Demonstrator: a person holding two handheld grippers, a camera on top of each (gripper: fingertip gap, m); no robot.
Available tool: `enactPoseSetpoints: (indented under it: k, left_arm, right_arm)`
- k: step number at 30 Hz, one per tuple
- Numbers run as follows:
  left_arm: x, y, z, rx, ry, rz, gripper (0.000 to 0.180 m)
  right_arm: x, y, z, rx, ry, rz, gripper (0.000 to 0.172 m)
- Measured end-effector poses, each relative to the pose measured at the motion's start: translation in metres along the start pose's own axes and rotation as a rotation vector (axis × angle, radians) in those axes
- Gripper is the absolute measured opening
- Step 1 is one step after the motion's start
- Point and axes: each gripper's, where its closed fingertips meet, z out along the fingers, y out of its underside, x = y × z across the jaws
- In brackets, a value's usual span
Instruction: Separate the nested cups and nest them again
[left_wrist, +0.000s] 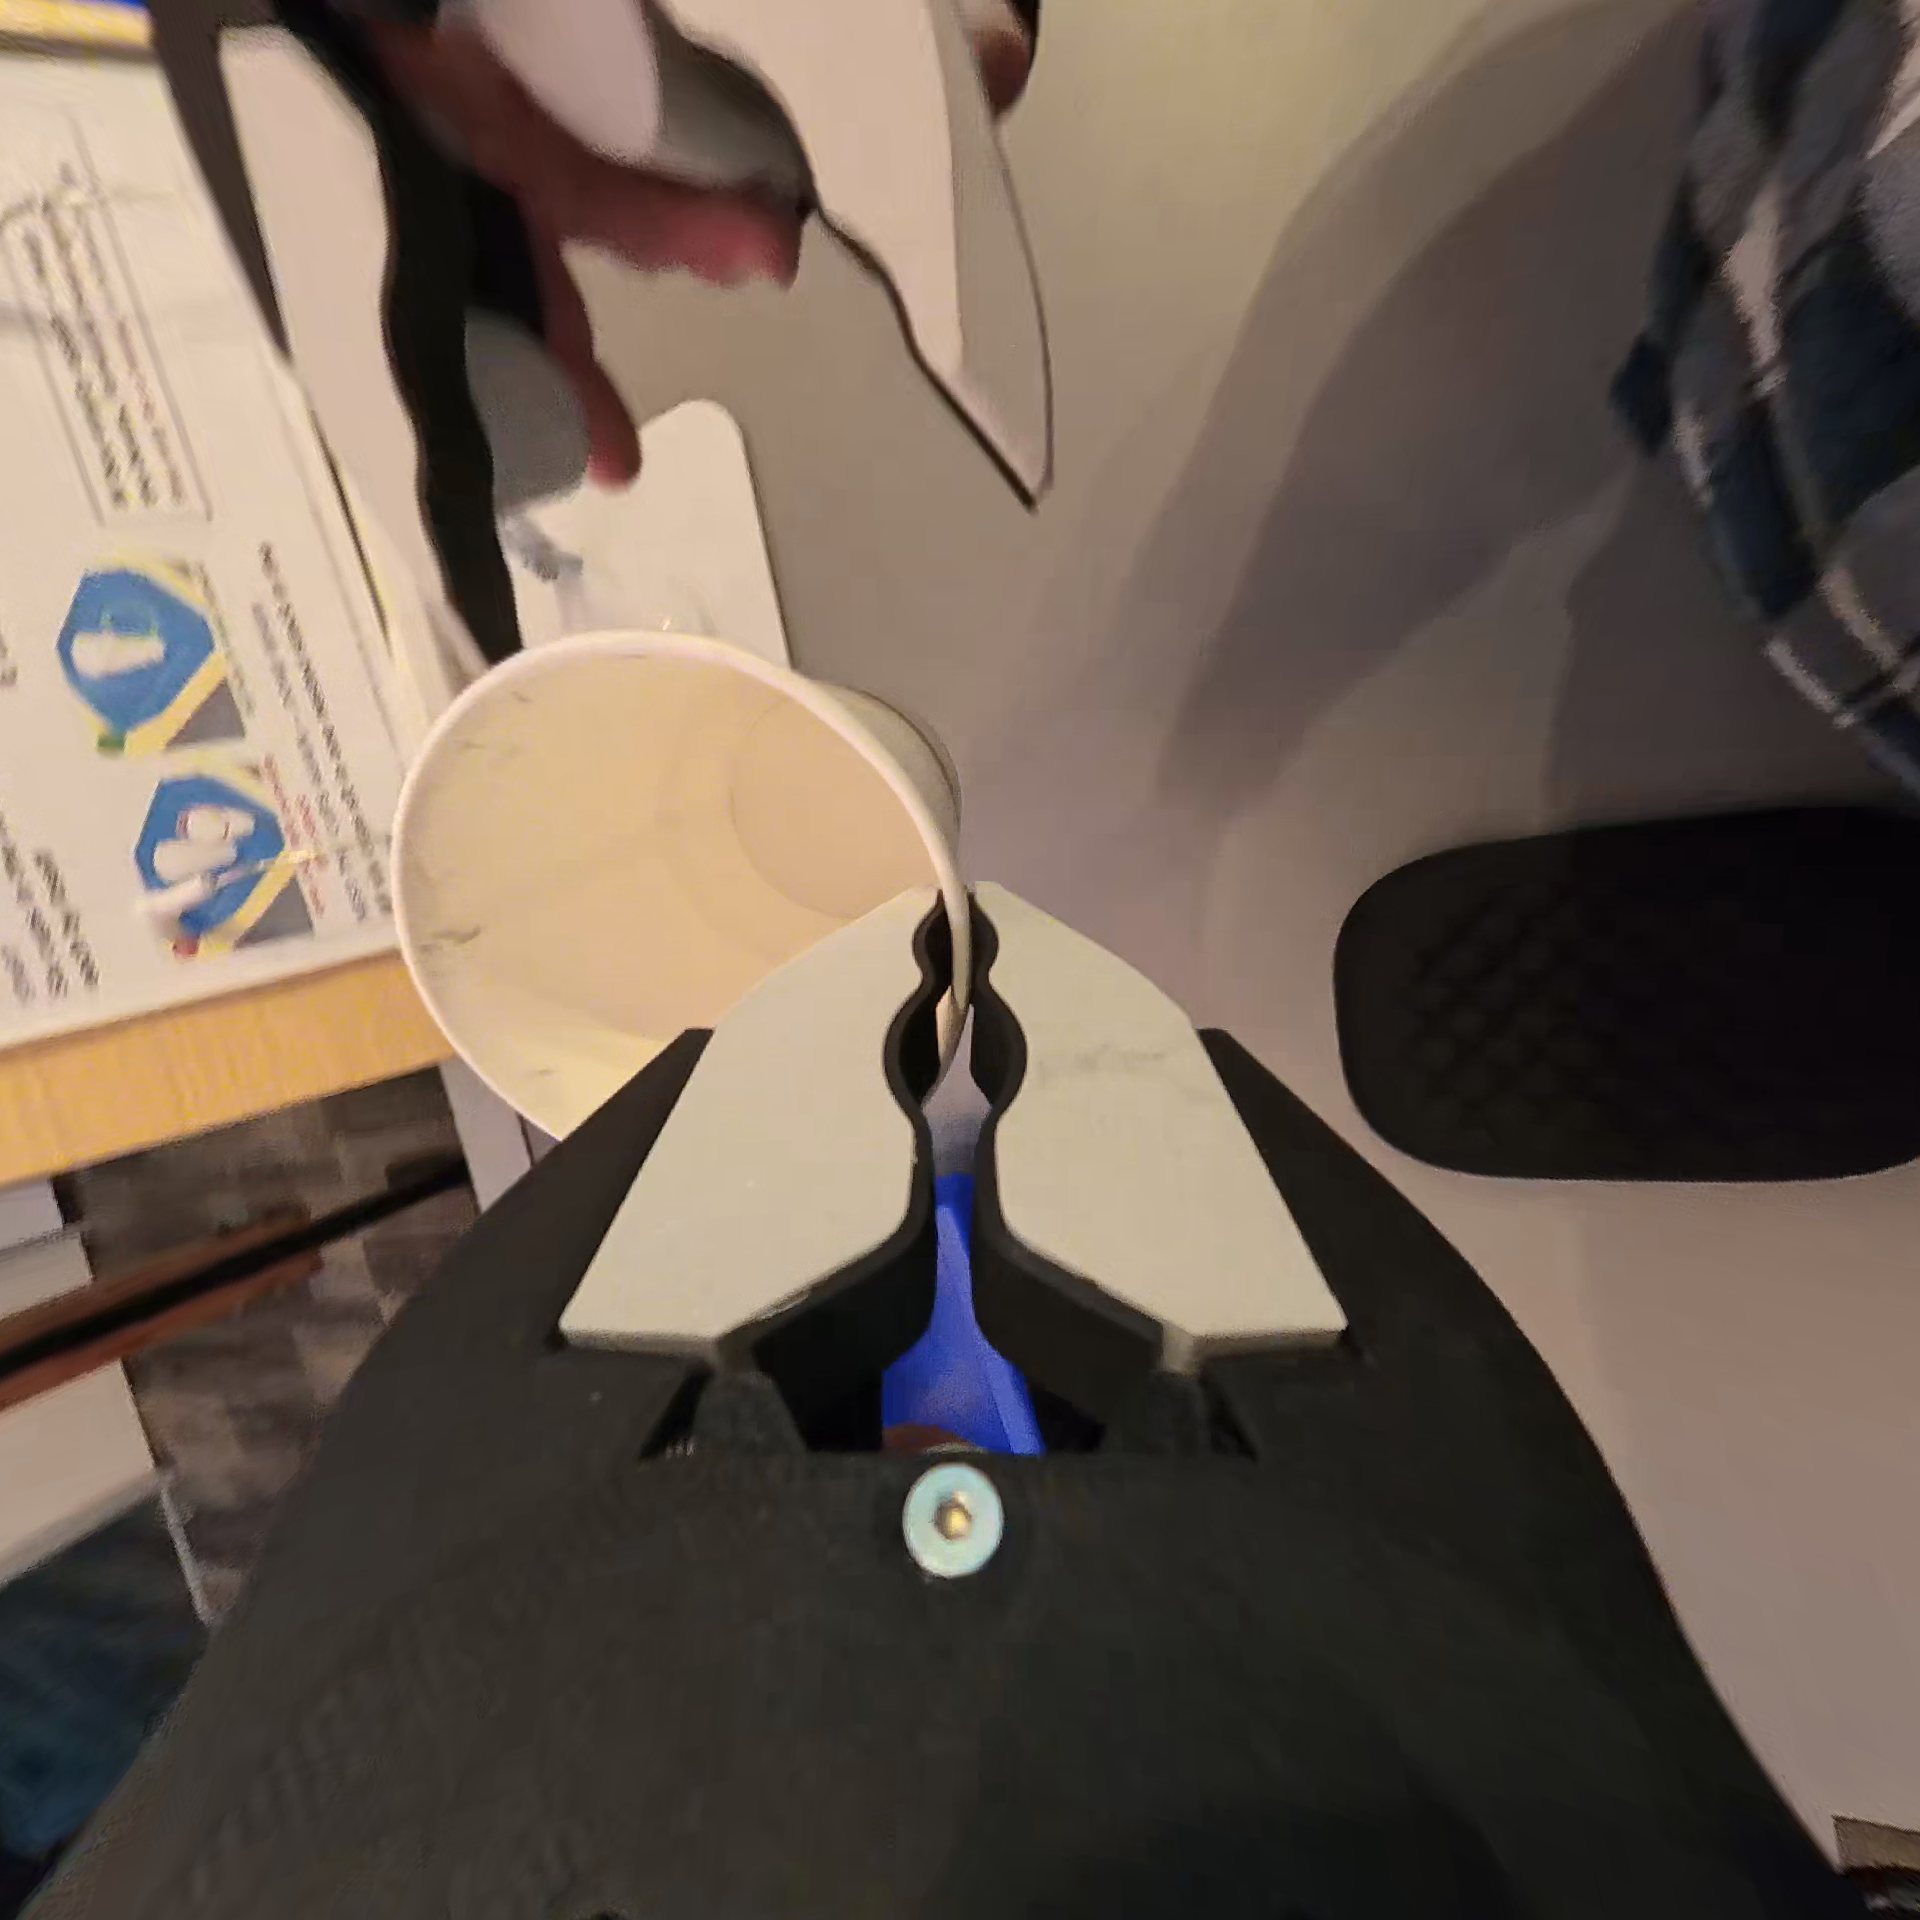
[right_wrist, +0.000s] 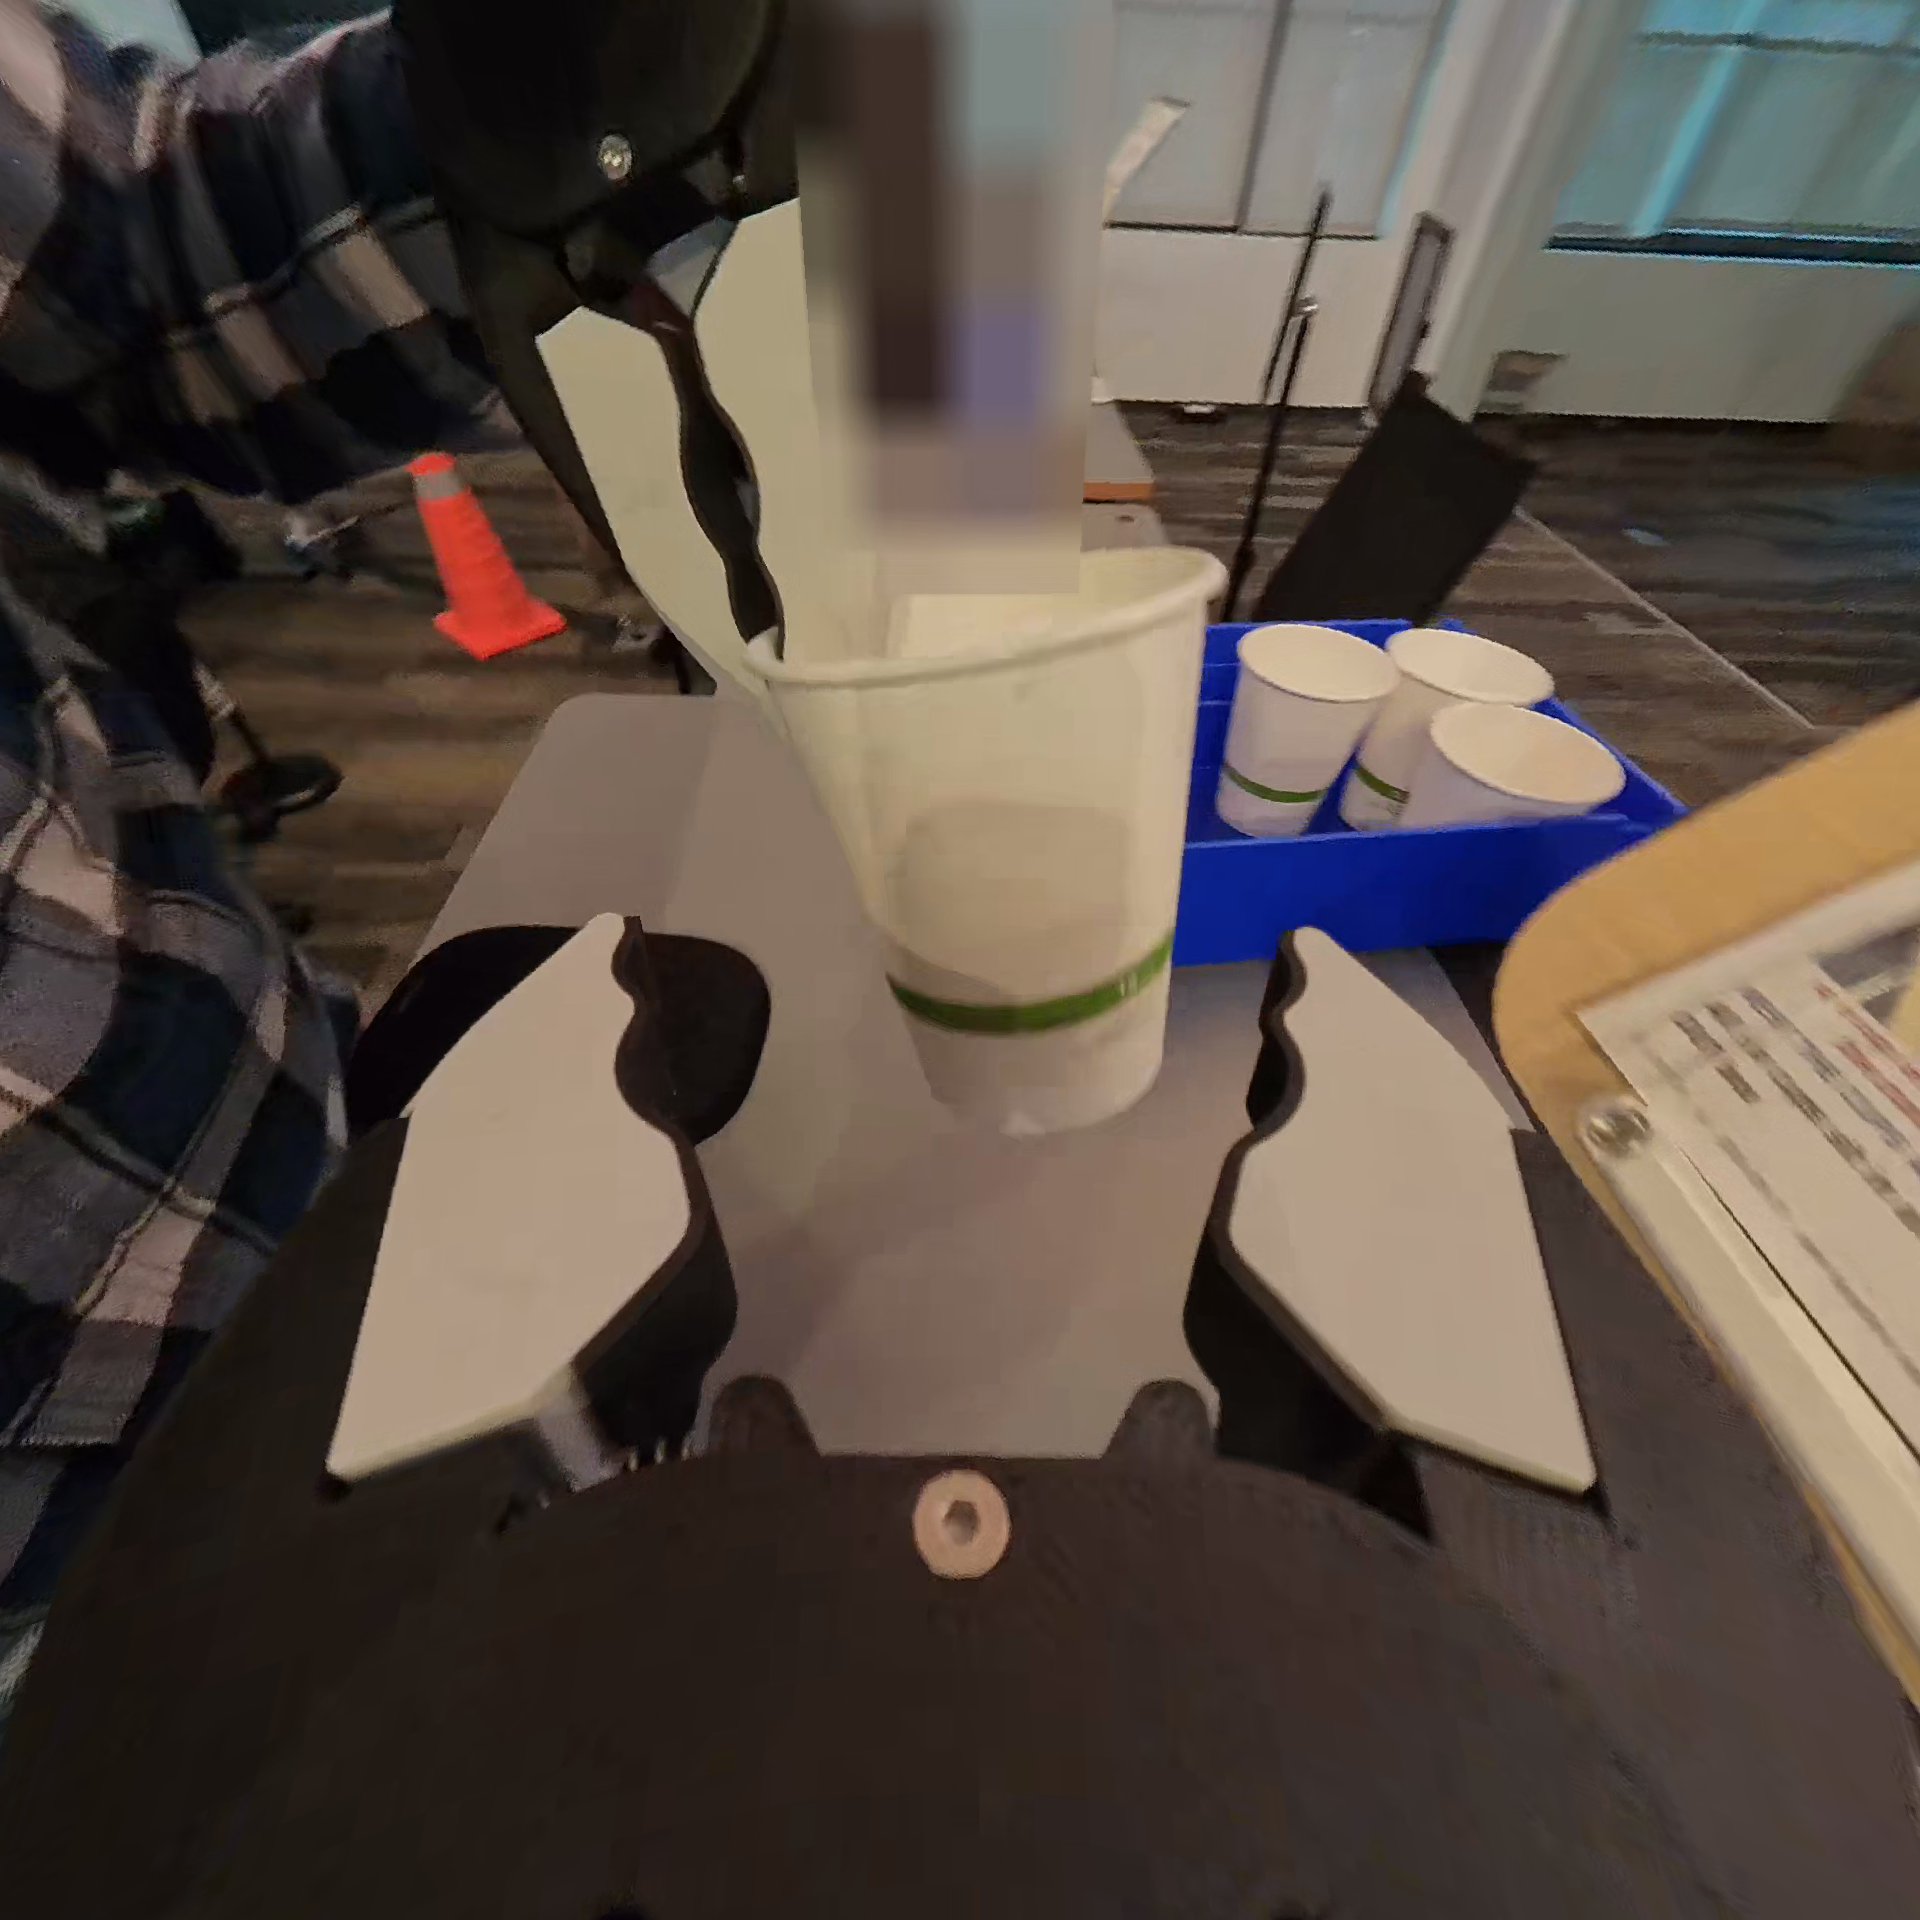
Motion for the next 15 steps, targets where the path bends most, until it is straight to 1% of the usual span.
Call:
enactPoseSetpoints:
  k: [4, 6, 10, 13, 15]
  left_arm:
    - [0.007, -0.02, 0.004, 0.053, 0.058, 0.049, 0.0]
    - [0.01, -0.027, 0.006, 0.07, 0.082, 0.071, 0.0]
    - [0.013, -0.039, 0.011, 0.09, 0.11, 0.109, 0.0]
    - [0.014, -0.043, 0.015, 0.092, 0.122, 0.128, 0.0]
    - [0.016, -0.045, 0.015, 0.099, 0.141, 0.132, 0.0]
  right_arm:
    - [-0.011, -0.008, 0.01, -0.003, -0.053, -0.051, 0.116]
    - [-0.014, -0.013, 0.012, 0.012, -0.061, -0.075, 0.116]
    - [-0.017, -0.016, 0.012, 0.03, -0.075, -0.072, 0.113]
    - [-0.021, -0.016, 0.01, 0.033, -0.092, -0.074, 0.105]
    - [-0.022, -0.013, 0.009, 0.024, -0.098, -0.074, 0.105]
